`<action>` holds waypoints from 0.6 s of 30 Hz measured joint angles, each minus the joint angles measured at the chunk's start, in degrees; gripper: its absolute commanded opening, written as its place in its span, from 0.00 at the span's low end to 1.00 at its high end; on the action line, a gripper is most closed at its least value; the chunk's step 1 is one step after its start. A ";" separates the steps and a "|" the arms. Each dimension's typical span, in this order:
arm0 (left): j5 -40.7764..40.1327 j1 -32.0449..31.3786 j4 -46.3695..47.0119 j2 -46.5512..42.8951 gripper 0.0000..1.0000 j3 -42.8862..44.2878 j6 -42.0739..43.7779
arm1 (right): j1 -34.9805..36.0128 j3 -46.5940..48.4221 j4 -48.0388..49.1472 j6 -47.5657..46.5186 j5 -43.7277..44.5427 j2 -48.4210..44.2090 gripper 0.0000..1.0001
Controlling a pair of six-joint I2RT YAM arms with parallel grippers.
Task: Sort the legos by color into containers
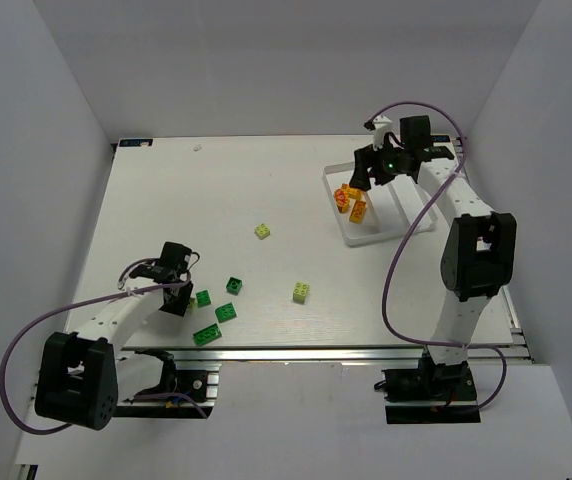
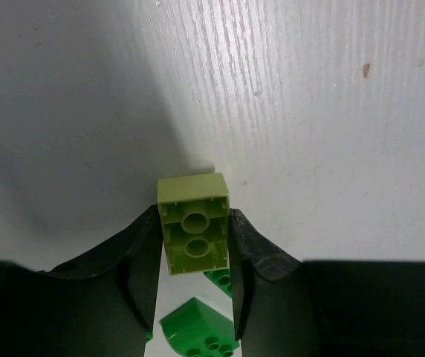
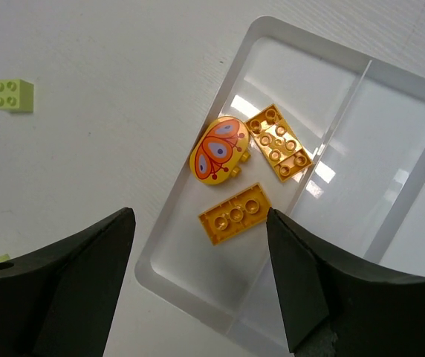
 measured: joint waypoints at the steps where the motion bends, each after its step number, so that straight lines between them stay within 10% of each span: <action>1: 0.20 0.07 0.31 -0.04 0.25 0.09 0.66 | -0.20 -0.33 -0.22 -0.24 -0.70 -0.33 0.76; 5: 0.22 0.17 -0.48 -0.35 0.01 2.49 4.15 | -0.92 -2.82 -0.79 -2.47 -2.95 -2.93 0.69; 8: 0.26 0.11 1.01 -0.98 0.00 8.57 10.84 | -1.51 -7.65 1.20 -4.00 -3.78 -7.06 0.40; 10: 2.10 -0.07 5.66 -0.85 0.00 12.98 17.11 | -2.19 -12.90 5.01 -3.82 -3.48 -11.26 0.01; 18: 31.76 -4.39 35.30 21.66 0.00 30.45 34.07 | -5.29 -17.33 10.40 0.26 -1.79 -16.76 0.00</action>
